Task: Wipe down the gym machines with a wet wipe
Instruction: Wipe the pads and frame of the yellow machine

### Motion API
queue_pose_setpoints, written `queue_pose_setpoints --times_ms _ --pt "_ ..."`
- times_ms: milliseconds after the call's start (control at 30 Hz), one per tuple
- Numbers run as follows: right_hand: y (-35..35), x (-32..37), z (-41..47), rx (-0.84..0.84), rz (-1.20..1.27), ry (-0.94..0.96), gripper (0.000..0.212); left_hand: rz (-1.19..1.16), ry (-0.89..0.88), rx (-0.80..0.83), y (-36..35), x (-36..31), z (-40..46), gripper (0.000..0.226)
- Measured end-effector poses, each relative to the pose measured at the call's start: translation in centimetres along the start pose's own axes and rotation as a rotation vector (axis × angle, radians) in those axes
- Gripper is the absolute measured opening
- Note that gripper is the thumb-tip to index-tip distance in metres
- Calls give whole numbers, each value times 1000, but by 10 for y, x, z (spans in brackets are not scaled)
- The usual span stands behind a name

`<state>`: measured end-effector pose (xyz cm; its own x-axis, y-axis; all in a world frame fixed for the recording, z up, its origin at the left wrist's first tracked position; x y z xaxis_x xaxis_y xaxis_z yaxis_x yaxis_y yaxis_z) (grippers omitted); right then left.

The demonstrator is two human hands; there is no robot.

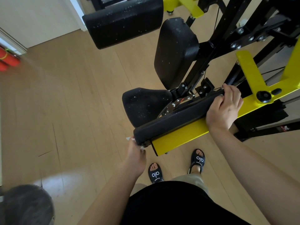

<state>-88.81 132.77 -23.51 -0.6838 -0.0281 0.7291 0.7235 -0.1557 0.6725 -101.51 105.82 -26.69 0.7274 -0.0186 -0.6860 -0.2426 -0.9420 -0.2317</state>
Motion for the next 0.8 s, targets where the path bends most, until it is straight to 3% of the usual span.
queue_pose_setpoints --times_ms 133,233,367,533,800 --pt "0 1 0 3 11 -5 44 -60 140 -165 13 10 2 30" --pt "0 0 0 5 5 -3 44 -10 150 -132 8 4 -3 18" --pt "1 0 0 12 9 -7 45 27 218 -154 6 -2 -9 26" --pt "2 1 -1 11 8 0 45 69 285 -150 2 -5 -19 19" --pt "2 1 0 29 10 -10 46 -61 275 -207 3 -28 -31 46"
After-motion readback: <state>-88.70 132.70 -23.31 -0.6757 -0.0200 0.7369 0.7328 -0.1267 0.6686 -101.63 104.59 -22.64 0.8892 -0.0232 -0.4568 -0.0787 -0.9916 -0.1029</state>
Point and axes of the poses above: each hand's wrist, its own z-axis towards the middle knuckle, its own y-axis out of the back of the hand, x = y × z, the point moved 5 cm from there along z, towards the middle knuckle, and after that the axes turned 14 degrees about -y, right-handed, at the moved point
